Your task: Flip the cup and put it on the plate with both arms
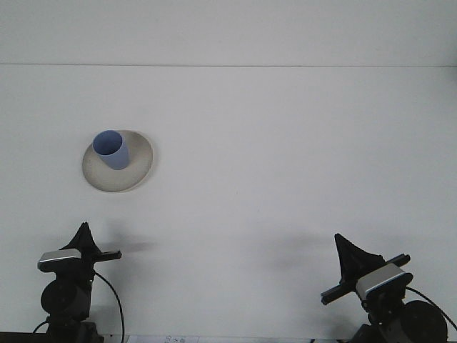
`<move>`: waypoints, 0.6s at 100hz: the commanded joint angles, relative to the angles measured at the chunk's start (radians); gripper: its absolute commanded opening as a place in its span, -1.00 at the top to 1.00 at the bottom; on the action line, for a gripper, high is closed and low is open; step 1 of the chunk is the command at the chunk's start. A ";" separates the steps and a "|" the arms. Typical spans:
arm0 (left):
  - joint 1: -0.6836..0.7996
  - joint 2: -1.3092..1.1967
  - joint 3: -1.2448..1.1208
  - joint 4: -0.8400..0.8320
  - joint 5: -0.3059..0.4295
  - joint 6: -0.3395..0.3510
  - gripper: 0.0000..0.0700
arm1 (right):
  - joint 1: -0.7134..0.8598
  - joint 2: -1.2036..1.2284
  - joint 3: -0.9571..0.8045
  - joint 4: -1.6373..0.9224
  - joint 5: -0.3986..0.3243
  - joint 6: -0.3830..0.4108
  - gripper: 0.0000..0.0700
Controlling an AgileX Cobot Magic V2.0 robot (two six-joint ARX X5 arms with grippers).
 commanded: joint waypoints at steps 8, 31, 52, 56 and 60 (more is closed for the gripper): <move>0.001 -0.002 -0.019 0.011 -0.002 -0.005 0.96 | -0.134 0.000 -0.009 0.019 -0.003 -0.046 1.00; 0.001 -0.002 -0.019 0.011 -0.002 -0.005 0.96 | -0.591 -0.039 -0.237 0.262 -0.145 -0.045 1.00; 0.001 -0.002 -0.019 0.011 -0.002 -0.005 0.96 | -0.817 -0.130 -0.449 0.407 -0.351 -0.041 1.00; 0.001 -0.002 -0.019 0.011 -0.002 -0.005 0.96 | -0.830 -0.145 -0.470 0.406 -0.354 -0.042 1.00; 0.001 -0.002 -0.019 0.011 -0.002 -0.005 0.96 | -0.840 -0.156 -0.488 0.406 -0.354 -0.042 1.00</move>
